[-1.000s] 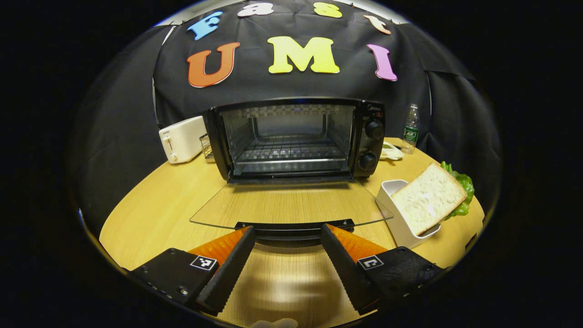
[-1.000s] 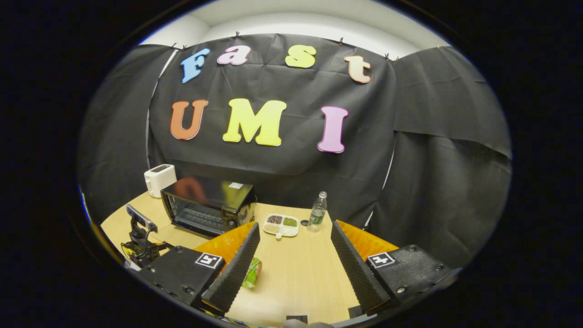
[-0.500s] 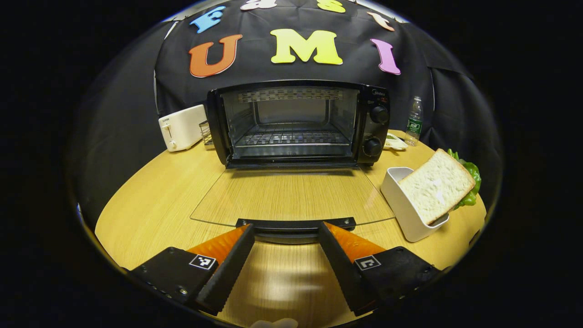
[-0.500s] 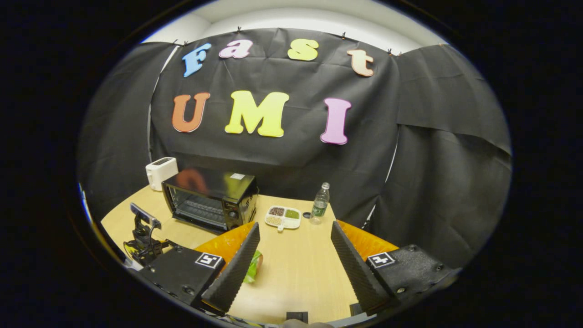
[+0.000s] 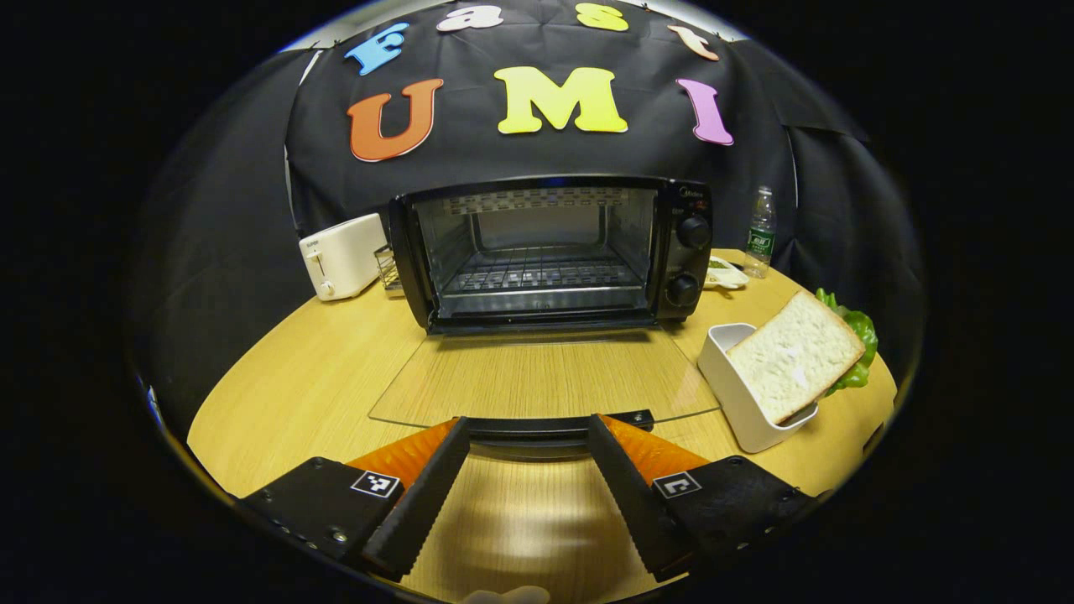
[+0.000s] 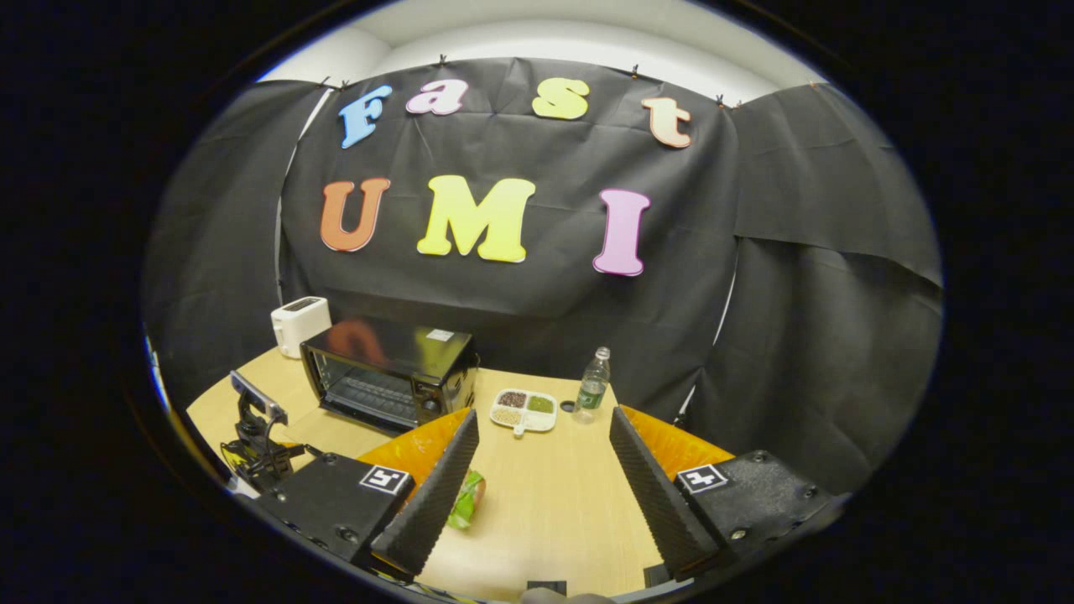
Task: Open the electric oven with the left hand, put the food in, and close the electric oven.
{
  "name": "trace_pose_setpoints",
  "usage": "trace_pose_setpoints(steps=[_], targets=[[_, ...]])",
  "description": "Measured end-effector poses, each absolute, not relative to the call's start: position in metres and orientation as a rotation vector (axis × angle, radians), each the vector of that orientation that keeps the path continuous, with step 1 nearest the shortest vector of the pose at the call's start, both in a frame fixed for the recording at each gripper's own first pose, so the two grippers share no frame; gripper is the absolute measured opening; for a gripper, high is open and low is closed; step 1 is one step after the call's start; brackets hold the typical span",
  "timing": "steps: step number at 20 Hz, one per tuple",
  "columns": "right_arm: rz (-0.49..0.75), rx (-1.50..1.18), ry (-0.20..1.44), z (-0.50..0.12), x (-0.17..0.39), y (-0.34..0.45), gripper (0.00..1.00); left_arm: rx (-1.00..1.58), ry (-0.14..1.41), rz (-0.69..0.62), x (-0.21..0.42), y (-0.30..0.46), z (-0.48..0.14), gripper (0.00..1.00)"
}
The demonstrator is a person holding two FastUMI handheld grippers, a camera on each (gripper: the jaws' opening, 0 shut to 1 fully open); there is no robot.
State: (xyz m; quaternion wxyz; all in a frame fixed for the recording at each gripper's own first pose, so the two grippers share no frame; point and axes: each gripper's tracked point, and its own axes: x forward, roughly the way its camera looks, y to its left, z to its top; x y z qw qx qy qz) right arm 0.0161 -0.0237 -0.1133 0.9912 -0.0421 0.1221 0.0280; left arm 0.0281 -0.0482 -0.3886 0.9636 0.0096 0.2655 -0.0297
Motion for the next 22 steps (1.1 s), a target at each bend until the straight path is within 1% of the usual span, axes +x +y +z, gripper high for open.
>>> trace_pose_setpoints(steps=[3, 6, 12, 13, 14, 15, 17, 20, 22], targets=[[0.067, -0.074, 0.234, -0.11, 0.02, -0.021, 0.96, 0.007, 0.503, -0.051, 0.018, -0.039, -0.358, 0.95], [0.07, -0.055, 0.232, -0.111, 0.023, -0.024, 0.96, 0.0, 0.424, -0.033, 0.01, -0.026, -0.307, 0.95], [0.074, 0.007, 0.274, -0.134, 0.027, -0.025, 0.96, 0.011, 0.198, 0.012, -0.002, 0.001, -0.172, 0.94], [0.071, 0.009, 0.283, -0.141, 0.028, -0.026, 0.96, 0.015, 0.163, 0.019, -0.006, 0.004, -0.15, 0.94], [0.073, 0.006, 0.297, -0.149, 0.03, -0.024, 1.0, 0.019, 0.125, 0.021, -0.008, 0.006, -0.128, 0.94], [0.078, 0.002, 0.313, -0.16, 0.029, -0.022, 0.96, 0.023, 0.092, 0.024, -0.009, 0.007, -0.109, 0.94], [0.094, 0.014, 0.357, -0.183, 0.028, -0.017, 0.96, 0.019, 0.045, 0.021, -0.014, 0.006, -0.079, 0.94], [0.124, 0.086, 0.459, -0.226, 0.024, -0.008, 0.96, 0.0, -0.008, 0.024, -0.024, 0.009, -0.045, 0.95], [0.135, 0.138, 0.525, -0.253, 0.024, -0.003, 0.96, -0.013, -0.024, 0.027, -0.027, 0.011, -0.036, 0.95]])
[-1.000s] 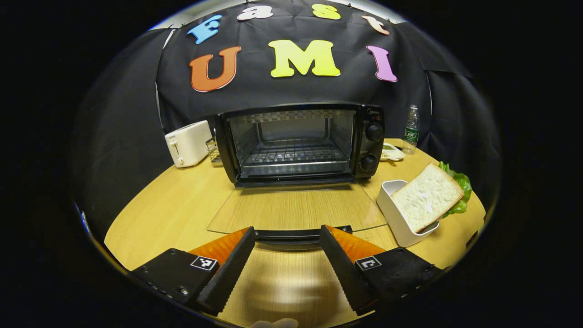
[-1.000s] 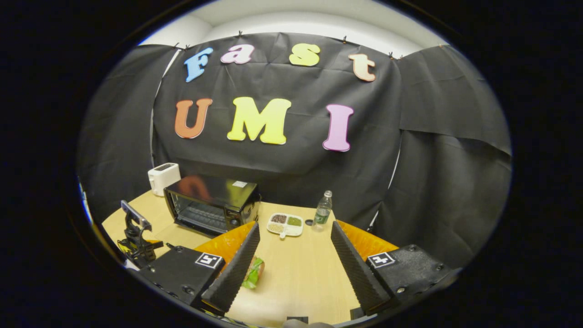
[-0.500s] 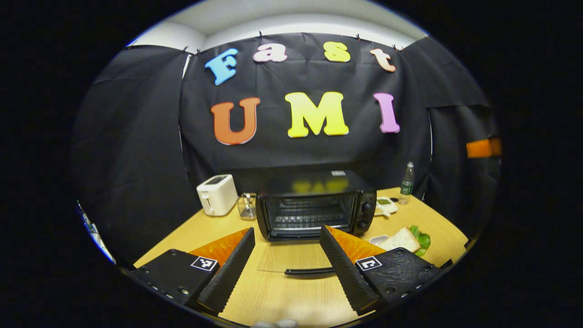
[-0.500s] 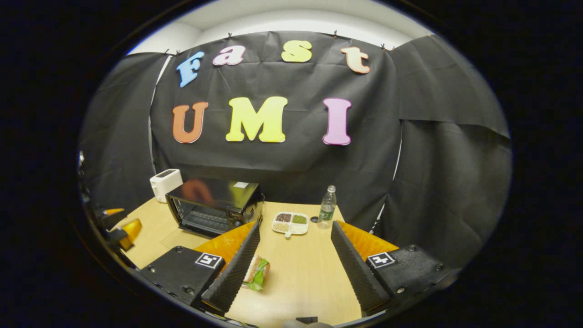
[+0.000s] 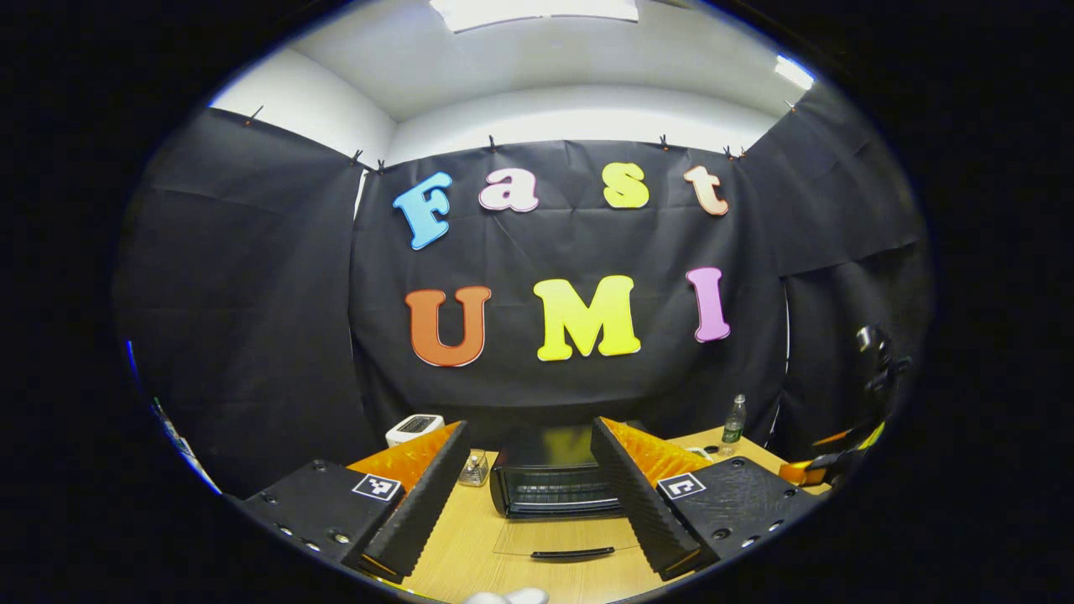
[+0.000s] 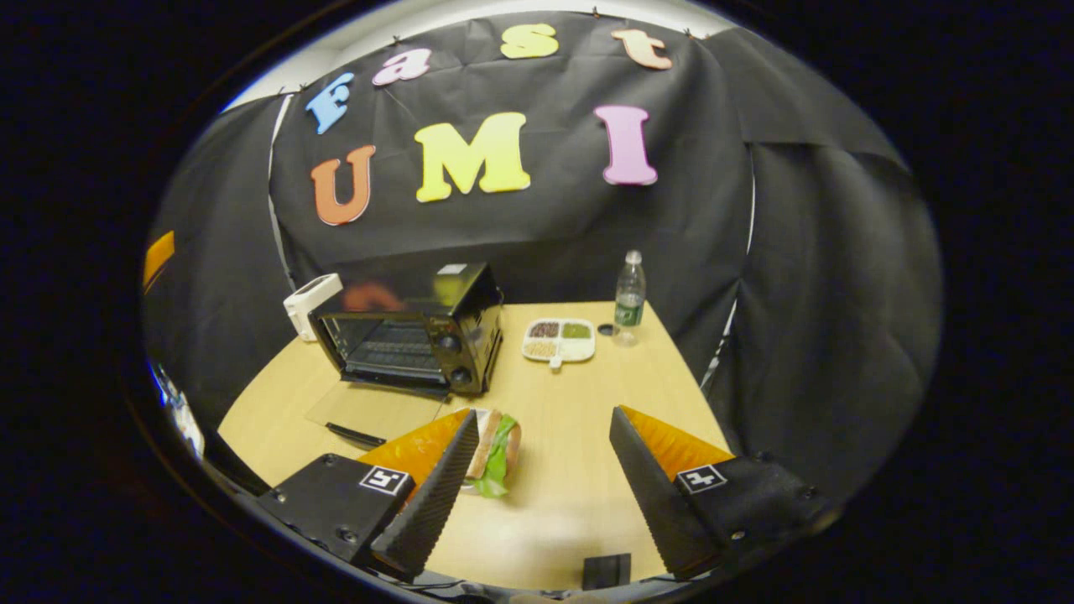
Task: Open the electric oven with the left hand, put the food in, and close the electric oven.
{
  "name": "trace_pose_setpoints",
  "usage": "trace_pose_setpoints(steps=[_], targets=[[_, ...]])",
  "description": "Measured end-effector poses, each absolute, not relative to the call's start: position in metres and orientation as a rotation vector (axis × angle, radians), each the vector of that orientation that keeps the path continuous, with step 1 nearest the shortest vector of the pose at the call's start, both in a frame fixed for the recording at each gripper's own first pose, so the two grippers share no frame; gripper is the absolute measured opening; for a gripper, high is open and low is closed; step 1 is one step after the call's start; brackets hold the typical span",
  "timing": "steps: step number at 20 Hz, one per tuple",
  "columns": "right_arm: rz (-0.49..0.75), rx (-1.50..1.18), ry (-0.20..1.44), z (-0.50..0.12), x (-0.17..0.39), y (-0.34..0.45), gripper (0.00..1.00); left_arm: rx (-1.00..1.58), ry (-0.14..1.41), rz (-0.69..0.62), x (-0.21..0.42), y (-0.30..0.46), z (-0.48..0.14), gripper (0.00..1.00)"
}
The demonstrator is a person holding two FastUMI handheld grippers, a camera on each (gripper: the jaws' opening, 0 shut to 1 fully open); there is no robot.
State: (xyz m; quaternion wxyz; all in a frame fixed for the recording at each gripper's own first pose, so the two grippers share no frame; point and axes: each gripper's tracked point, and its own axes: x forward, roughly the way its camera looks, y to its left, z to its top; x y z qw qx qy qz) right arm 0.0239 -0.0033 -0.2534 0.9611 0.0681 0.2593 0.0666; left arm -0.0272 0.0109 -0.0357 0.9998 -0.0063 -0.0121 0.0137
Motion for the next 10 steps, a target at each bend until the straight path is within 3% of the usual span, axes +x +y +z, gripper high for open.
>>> trace_pose_setpoints(steps=[3, 4, 9, 10], targets=[[0.153, 0.213, 0.598, -0.281, 0.031, 0.006, 1.0, -0.005, -0.023, 0.043, -0.031, 0.016, -0.032, 0.95], [0.156, 0.227, 0.619, -0.288, 0.033, 0.01, 0.95, -0.005, -0.017, 0.05, -0.031, 0.017, -0.033, 0.95], [0.222, 0.277, 0.68, -0.314, 0.05, 0.033, 0.94, -0.007, -0.01, 0.061, -0.031, 0.023, -0.035, 0.95], [0.23, 0.263, 0.702, -0.323, 0.054, 0.036, 1.0, -0.009, -0.004, 0.064, -0.03, 0.025, -0.037, 0.95]])
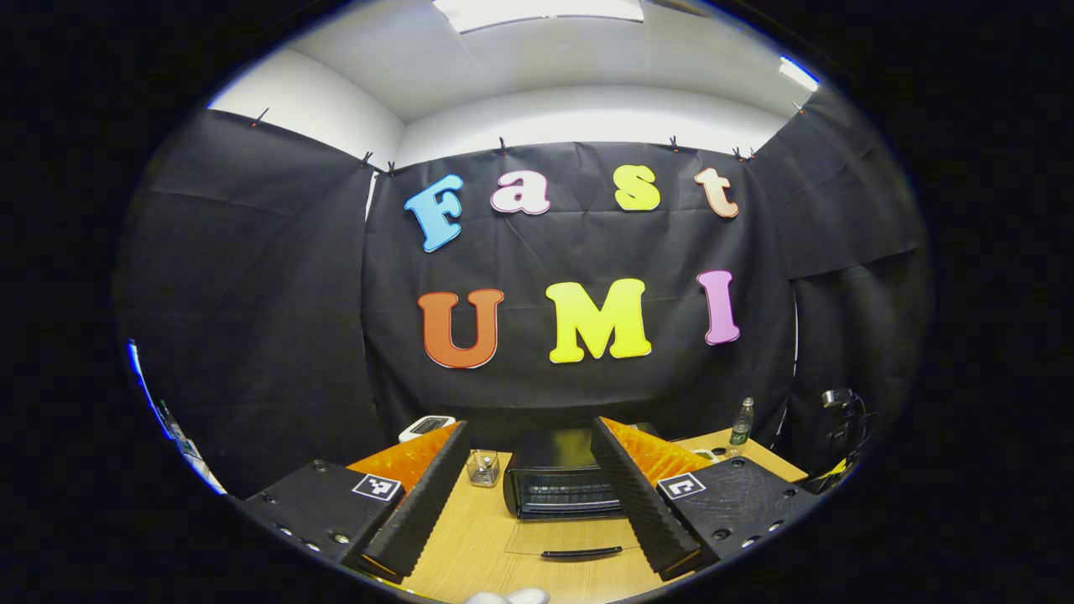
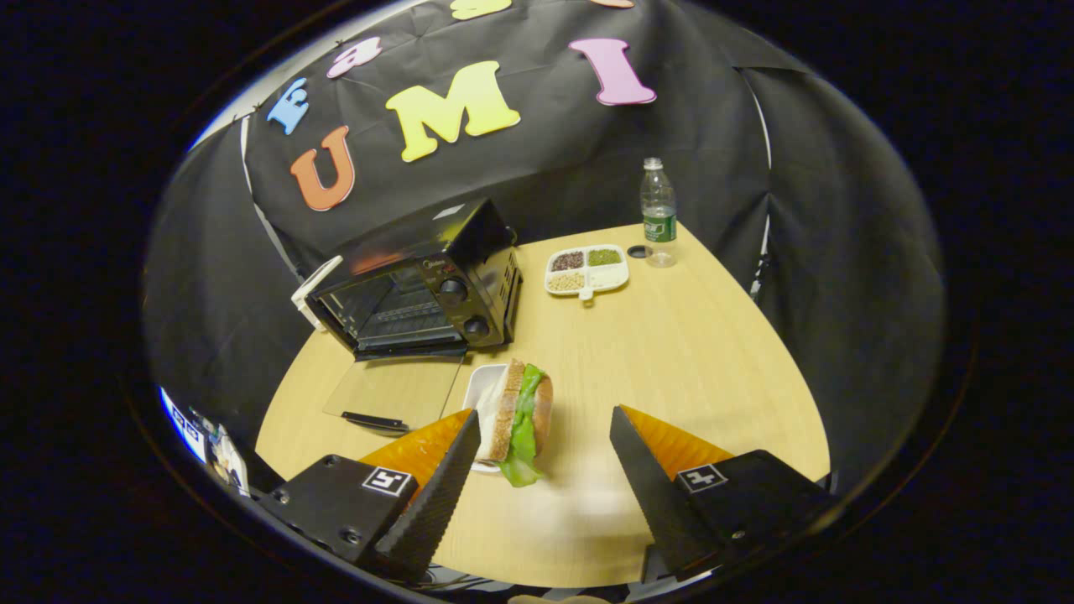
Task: Open the electric oven with the left hand, put the food in, and close the electric oven.
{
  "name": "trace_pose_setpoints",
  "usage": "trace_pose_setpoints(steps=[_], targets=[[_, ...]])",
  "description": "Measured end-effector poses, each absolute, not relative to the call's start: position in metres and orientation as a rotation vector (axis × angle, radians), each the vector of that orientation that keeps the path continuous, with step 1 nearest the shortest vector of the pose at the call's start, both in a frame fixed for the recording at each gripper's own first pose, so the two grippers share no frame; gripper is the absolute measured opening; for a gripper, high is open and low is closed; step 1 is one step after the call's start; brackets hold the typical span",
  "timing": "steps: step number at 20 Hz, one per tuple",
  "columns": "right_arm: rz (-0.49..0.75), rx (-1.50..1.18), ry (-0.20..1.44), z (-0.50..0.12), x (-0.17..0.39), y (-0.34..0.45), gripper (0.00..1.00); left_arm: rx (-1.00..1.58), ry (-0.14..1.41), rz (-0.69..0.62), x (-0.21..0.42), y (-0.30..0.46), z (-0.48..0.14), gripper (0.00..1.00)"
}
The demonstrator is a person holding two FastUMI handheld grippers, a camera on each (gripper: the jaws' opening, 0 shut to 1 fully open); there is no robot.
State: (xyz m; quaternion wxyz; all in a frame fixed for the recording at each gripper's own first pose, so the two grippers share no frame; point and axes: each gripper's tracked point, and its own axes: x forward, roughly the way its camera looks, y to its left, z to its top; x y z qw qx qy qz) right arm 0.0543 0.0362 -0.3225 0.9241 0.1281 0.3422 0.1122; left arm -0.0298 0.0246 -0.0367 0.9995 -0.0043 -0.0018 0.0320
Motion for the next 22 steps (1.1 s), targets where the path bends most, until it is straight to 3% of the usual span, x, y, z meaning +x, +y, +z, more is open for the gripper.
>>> trace_pose_setpoints(steps=[5, 7, 8, 9, 10, 11, 12, 13, 14, 15, 17, 22], targets=[[0.283, 0.359, 0.788, -0.345, 0.076, 0.058, 0.99, -0.009, 0.004, 0.087, -0.029, 0.032, -0.036, 0.95], [0.308, 0.382, 0.818, -0.349, 0.082, 0.066, 0.91, -0.001, 0.014, 0.096, -0.028, 0.035, -0.039, 0.95], [0.315, 0.371, 0.829, -0.353, 0.086, 0.068, 0.9, 0.002, 0.019, 0.1, -0.027, 0.035, -0.041, 0.88], [0.331, 0.361, 0.841, -0.355, 0.089, 0.071, 0.89, 0.004, 0.024, 0.101, -0.025, 0.036, -0.044, 0.88], [0.339, 0.354, 0.847, -0.356, 0.094, 0.071, 0.89, 0.006, 0.032, 0.104, -0.023, 0.036, -0.045, 0.95], [0.351, 0.35, 0.858, -0.358, 0.098, 0.074, 0.86, 0.007, 0.038, 0.107, -0.021, 0.036, -0.047, 0.95], [0.359, 0.349, 0.876, -0.363, 0.1, 0.077, 0.81, 0.006, 0.042, 0.109, -0.019, 0.036, -0.049, 0.95], [0.362, 0.352, 0.895, -0.364, 0.1, 0.076, 0.7, 0.004, 0.049, 0.111, -0.017, 0.037, -0.049, 0.88], [0.368, 0.376, 0.899, -0.366, 0.104, 0.079, 0.62, 0.002, 0.055, 0.115, -0.015, 0.036, -0.051, 0.88], [0.379, 0.394, 0.915, -0.364, 0.104, 0.08, 0.57, -0.001, 0.061, 0.119, -0.012, 0.036, -0.051, 0.95], [0.389, 0.429, 0.942, -0.365, 0.103, 0.08, 0.44, -0.007, 0.067, 0.117, -0.008, 0.034, -0.055, 0.95], [0.402, 0.467, 0.965, -0.363, 0.1, 0.08, 0.35, -0.002, 0.085, 0.1, 0.0, 0.028, -0.063, 0.95]])
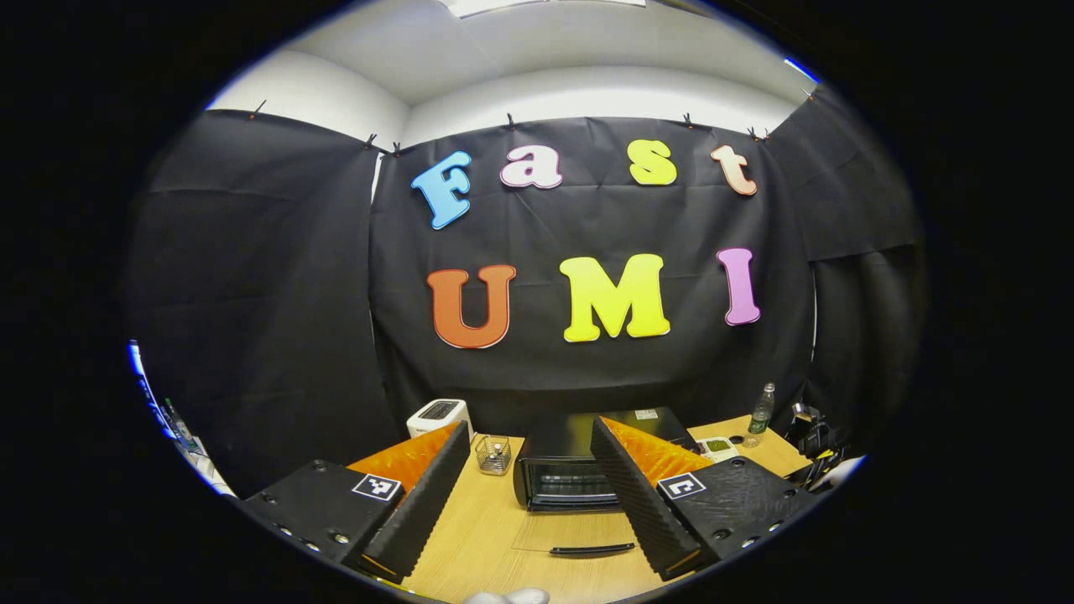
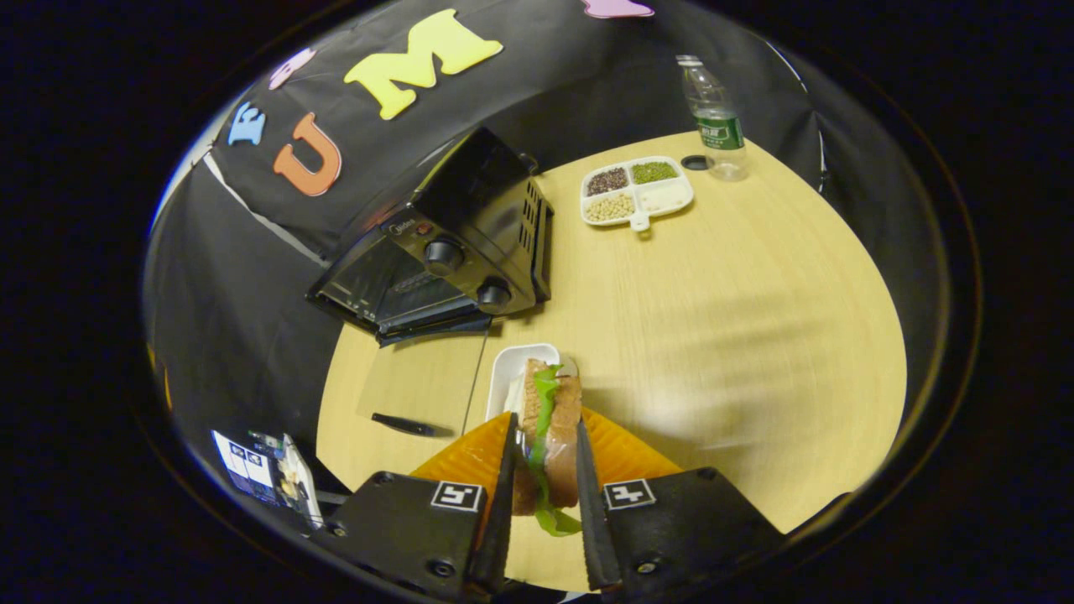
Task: Open the electric oven with the left hand, put the food in, and close the electric oven.
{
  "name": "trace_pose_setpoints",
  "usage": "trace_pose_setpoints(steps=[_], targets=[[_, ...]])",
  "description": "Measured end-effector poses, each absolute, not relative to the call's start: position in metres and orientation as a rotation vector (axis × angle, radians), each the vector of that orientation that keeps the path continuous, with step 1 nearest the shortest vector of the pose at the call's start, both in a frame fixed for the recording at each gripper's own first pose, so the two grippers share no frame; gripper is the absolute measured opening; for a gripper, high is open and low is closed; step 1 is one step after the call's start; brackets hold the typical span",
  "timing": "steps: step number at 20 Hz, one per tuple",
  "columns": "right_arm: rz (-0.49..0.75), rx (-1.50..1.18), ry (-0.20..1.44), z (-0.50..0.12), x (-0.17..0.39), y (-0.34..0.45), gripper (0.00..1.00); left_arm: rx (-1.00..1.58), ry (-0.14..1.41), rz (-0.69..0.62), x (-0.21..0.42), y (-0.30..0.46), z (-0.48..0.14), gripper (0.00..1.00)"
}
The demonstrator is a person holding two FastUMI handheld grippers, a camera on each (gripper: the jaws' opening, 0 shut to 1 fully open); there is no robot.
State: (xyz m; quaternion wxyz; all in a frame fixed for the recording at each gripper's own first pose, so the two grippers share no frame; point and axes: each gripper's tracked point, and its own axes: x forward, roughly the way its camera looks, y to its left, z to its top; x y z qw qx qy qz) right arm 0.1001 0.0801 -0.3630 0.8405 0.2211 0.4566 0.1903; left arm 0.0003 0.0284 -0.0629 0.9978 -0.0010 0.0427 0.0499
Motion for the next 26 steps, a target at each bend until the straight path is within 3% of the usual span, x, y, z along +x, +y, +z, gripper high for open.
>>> trace_pose_setpoints(steps=[7, 8, 9, 12, 14, 21, 22, 23, 26], targets=[[0.393, 0.547, 0.913, -0.326, 0.087, 0.086, 0.34, -0.001, 0.078, 0.079, -0.003, 0.033, -0.062, 0.95], [0.394, 0.568, 0.898, -0.316, 0.087, 0.088, 0.37, -0.002, 0.077, 0.079, -0.004, 0.035, -0.062, 0.95], [0.393, 0.593, 0.878, -0.306, 0.085, 0.091, 0.34, -0.004, 0.076, 0.076, -0.005, 0.038, -0.062, 0.95], [0.387, 0.739, 0.826, -0.279, 0.085, 0.111, 0.37, -0.002, 0.079, 0.063, -0.007, 0.044, -0.063, 0.95], [0.384, 0.857, 0.786, -0.267, 0.086, 0.132, 0.34, 0.003, 0.084, 0.046, -0.01, 0.047, -0.064, 0.95], [0.302, 1.085, 0.687, -0.275, 0.108, 0.204, 0.37, 0.039, 0.09, -0.014, -0.015, 0.063, -0.067, 0.95], [0.291, 1.119, 0.674, -0.278, 0.114, 0.214, 0.33, 0.04, 0.096, -0.021, -0.015, 0.066, -0.069, 0.95], [0.288, 1.144, 0.65, -0.278, 0.12, 0.225, 0.37, 0.042, 0.102, -0.032, -0.016, 0.068, -0.072, 0.95], [0.238, 1.195, 0.583, -0.285, 0.146, 0.243, 0.32, 0.054, 0.108, -0.043, -0.015, 0.076, -0.075, 0.96]])
